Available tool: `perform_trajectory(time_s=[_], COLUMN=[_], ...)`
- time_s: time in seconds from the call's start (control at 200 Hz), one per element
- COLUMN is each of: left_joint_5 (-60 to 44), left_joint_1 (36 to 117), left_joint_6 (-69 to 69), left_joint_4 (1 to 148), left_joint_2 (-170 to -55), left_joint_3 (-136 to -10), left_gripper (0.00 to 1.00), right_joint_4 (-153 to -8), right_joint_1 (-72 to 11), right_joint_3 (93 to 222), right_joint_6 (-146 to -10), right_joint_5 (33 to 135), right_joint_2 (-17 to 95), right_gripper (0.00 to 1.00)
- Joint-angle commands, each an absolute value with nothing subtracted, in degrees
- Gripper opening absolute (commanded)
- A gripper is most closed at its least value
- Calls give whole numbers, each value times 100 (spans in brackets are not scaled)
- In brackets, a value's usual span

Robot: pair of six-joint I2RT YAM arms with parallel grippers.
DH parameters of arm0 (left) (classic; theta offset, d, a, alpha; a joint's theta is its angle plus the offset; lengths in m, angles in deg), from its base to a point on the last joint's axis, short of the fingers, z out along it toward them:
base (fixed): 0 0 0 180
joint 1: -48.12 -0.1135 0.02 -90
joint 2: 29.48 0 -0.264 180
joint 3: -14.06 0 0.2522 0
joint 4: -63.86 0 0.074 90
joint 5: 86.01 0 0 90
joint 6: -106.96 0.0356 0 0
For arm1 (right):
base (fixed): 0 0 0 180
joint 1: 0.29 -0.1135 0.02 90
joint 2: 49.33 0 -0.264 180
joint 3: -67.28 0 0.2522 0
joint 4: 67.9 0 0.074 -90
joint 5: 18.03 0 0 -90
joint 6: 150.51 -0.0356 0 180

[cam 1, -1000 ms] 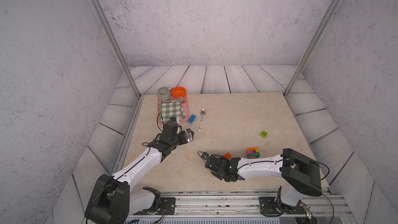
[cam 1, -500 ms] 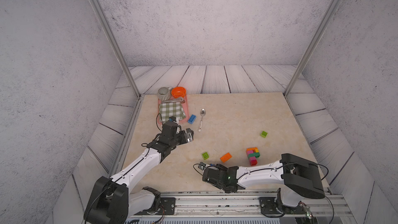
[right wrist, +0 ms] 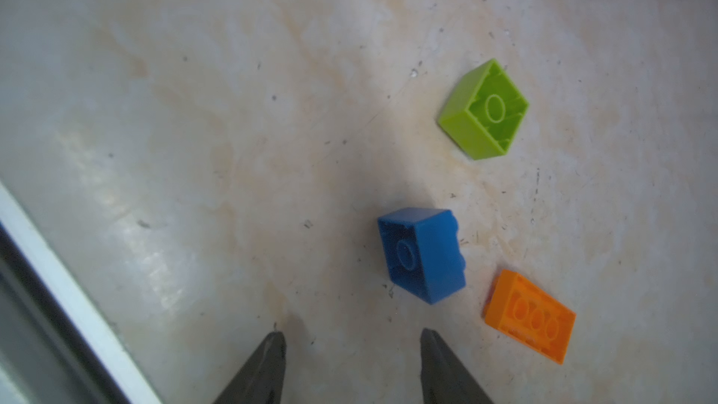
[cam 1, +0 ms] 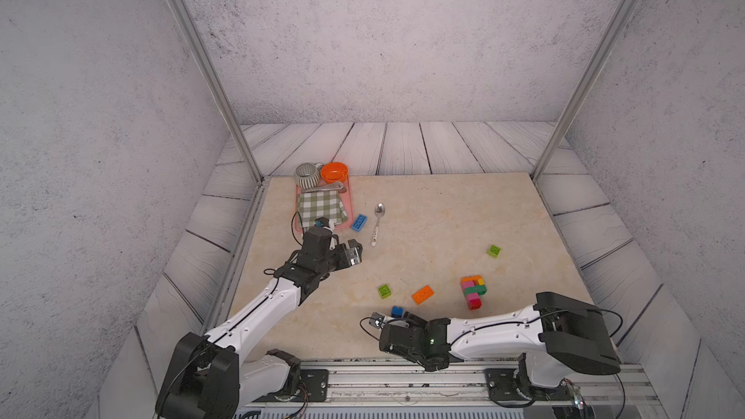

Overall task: Assemble the letter p with lego
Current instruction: Adjust the lego brick at the center of the board.

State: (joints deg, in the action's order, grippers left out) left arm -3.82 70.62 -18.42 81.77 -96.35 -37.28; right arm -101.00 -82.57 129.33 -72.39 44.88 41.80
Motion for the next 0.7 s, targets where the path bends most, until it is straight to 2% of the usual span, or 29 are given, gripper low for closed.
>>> perform_trajectory(time_s=[0.0, 0.09, 0.22, 0.345, 0.696], left_joint_5=[-245, -214, -237, -341, -436], left_joint_1=[7010, 7003, 6970, 6939, 6913], left_joint_6=[-1799, -1847, -1898, -1932, -1952], left_joint_4=[8225, 8179, 8166, 8119, 8087], left_joint_2=[-9550, -9571, -9606, -9674, -9631], left_joint_3=[-3620, -3580, -3575, -3573, -3556], left_gripper=[99, 98, 98, 98, 98], right_joint_4=[-10232, -10223, -10372, -10708, -10952], right_joint_1=[-8148, -7878, -7440, -6987, -6604], right_joint_3=[13109, 13181, 13365, 13623, 14104], right_joint_6=[-7224, -6973, -6576, -6271, -5933], right_joint_5=[4520, 5056, 5840, 6564, 6427], right_joint_2=[3751, 3686, 3847, 4184, 4821], right_gripper=[70, 78, 85, 85, 79])
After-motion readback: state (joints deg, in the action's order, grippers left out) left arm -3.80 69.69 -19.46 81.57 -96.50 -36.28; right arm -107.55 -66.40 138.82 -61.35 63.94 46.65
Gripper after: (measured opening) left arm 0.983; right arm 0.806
